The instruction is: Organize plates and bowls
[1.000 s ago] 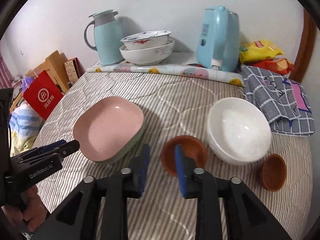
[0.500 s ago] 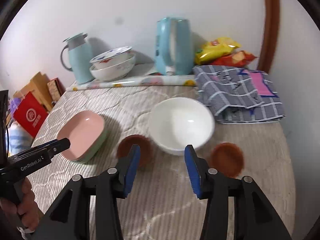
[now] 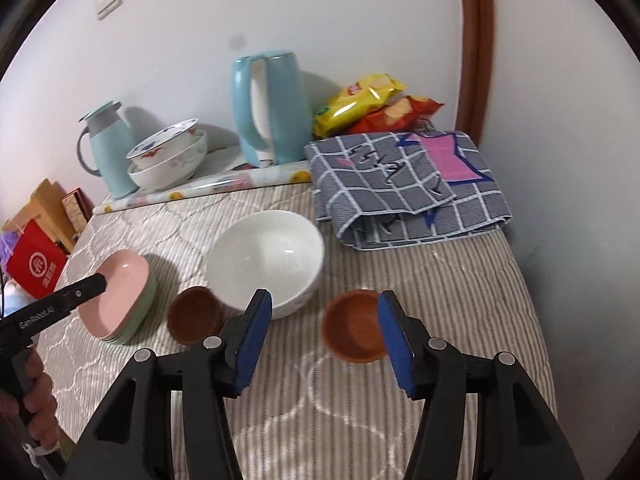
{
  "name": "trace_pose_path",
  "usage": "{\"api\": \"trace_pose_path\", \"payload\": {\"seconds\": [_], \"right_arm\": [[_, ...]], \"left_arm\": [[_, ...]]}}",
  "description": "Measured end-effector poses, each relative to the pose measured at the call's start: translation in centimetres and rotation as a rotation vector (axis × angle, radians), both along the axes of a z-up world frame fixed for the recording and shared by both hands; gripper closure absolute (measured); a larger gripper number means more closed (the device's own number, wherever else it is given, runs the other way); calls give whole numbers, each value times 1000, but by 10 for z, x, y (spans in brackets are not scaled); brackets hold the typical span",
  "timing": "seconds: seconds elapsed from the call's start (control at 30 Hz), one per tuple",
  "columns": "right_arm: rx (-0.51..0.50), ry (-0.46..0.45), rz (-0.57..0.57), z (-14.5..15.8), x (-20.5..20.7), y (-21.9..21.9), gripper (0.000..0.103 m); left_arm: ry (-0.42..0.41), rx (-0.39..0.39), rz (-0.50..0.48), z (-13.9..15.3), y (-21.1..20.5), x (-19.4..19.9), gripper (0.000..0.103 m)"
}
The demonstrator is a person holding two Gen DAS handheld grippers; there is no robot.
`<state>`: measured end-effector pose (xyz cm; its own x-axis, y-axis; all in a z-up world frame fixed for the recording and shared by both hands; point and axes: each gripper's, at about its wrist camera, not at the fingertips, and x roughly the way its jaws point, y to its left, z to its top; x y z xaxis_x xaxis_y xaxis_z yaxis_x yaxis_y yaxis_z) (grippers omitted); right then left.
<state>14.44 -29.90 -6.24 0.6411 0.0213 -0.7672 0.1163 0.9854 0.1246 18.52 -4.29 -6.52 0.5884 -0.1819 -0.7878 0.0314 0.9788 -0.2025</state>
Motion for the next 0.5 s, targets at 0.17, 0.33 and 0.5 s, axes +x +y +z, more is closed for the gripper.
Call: {"api": "trace_pose_path", "payload": {"seconds": [0.17, 0.33, 0.5], "right_arm": [[-15, 40, -22, -19, 6, -14, 48], [-14, 76, -25, -40, 11, -24, 49], [-4, 106, -49, -60, 20, -38, 60]], "left_arm": [[12, 1, -29, -10, -11, 9, 64], [36, 5, -85, -23, -27, 18, 64], [68, 29, -128, -38, -43, 26, 64]]}}
